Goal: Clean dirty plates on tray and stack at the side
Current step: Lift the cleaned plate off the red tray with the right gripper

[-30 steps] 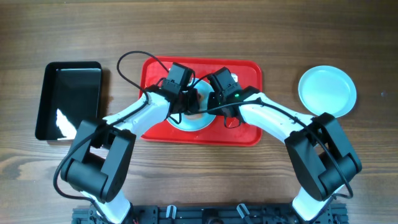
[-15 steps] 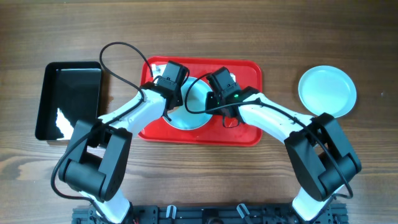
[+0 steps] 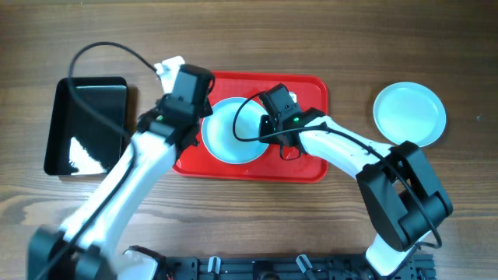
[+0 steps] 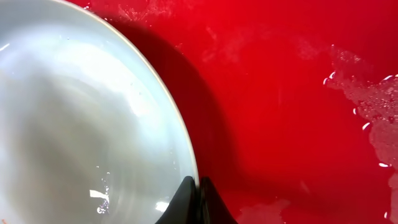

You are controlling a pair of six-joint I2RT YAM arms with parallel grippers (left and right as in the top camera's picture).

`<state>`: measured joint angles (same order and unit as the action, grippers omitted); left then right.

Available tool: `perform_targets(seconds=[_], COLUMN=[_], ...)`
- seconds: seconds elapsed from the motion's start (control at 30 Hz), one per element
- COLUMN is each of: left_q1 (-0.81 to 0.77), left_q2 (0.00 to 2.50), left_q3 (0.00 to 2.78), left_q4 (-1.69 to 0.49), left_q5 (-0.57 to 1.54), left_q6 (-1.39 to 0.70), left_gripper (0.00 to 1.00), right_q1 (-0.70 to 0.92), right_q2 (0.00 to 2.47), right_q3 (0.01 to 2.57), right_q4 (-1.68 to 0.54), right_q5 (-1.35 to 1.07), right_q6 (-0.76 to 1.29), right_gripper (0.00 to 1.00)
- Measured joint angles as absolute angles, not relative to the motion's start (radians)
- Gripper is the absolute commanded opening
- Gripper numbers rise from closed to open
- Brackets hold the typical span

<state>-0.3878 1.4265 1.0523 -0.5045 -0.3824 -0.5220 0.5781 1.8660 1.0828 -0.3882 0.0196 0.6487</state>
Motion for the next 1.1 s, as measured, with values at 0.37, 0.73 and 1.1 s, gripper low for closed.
perform_targets(seconds=[0.37, 0.73, 1.1], left_q1=[-0.388, -0.388, -0.388], left_q2=[1.376, 1.418, 1.418], left_q3=[1.024, 0.942, 0.927], left_q4=[-0.745, -0.715, -0.657], left_q5=[-0.226, -0.130, -0.097], left_q6=[-0.582, -0.627, -0.658], left_gripper=[0.04, 0.04, 0.04], right_q1=[0.572, 0.569, 0.590], right_q2=[1.865, 1.770, 1.762], right_q3=[1.135, 1.464, 1.611], right_q4=[-0.508, -0.955, -1.133], right_q5=[0.047, 0.358, 0.620], right_q6=[0.581, 0.392, 0.250], right_gripper=[0.04, 0.04, 0.04])
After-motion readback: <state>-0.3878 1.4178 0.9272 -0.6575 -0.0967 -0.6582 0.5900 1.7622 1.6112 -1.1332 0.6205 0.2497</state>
